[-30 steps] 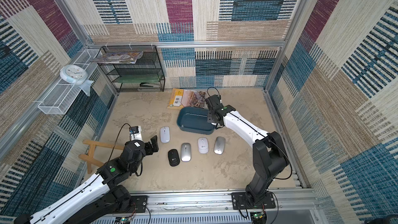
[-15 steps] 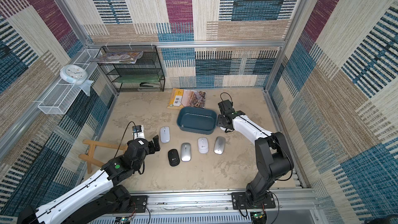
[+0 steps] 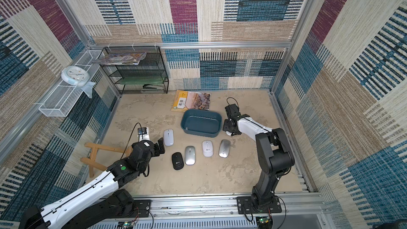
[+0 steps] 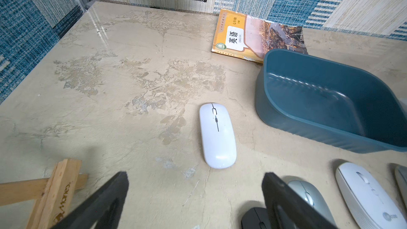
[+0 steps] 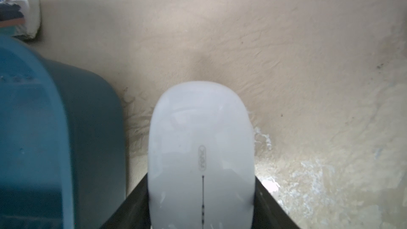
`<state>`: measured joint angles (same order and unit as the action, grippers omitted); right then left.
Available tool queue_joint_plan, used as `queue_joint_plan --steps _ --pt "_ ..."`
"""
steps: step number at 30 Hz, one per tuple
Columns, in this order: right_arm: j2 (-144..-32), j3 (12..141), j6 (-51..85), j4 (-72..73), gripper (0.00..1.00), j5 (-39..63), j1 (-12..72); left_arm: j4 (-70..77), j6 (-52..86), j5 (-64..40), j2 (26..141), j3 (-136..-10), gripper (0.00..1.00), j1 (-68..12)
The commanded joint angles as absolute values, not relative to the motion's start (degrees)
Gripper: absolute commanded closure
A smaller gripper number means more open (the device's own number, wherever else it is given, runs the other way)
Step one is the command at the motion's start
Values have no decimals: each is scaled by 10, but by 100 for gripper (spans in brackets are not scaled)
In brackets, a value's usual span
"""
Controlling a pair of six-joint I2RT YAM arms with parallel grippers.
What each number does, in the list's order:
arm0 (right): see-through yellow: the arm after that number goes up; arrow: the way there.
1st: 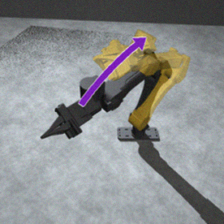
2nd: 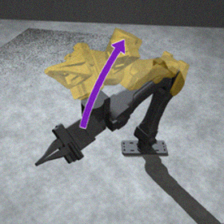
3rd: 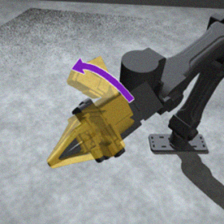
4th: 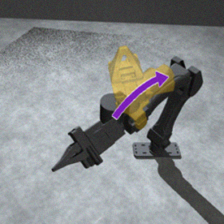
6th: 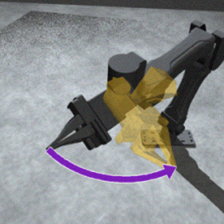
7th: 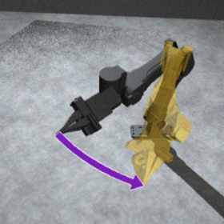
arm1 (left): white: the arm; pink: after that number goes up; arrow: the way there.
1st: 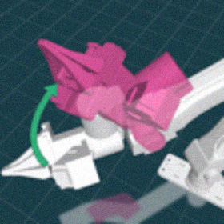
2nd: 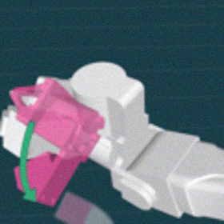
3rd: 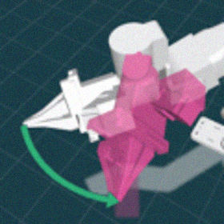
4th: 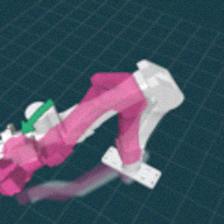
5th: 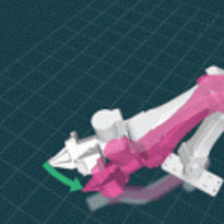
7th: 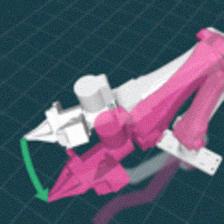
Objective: Take out the mouse from the storage box
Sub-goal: Place the mouse at the center of the board.
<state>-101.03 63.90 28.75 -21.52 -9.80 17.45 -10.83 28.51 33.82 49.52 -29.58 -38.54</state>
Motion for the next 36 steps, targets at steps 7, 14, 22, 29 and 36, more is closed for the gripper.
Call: queue_joint_plan --steps 7,14,22,29,36 --pt "-1034 647 283 -199 47 -95 170 -93 281 339 502 -298 1 -381" --pt "-1027 650 280 -203 30 -98 170 -95 281 339 500 -298 1 -380" --pt "-1002 650 276 -214 16 -104 170 -97 281 337 497 -298 1 -379" --pt "-965 646 279 -226 12 -102 170 -101 280 338 487 -298 1 -379" --pt "-896 647 273 -250 10 -110 170 -99 279 336 482 -296 1 -379"
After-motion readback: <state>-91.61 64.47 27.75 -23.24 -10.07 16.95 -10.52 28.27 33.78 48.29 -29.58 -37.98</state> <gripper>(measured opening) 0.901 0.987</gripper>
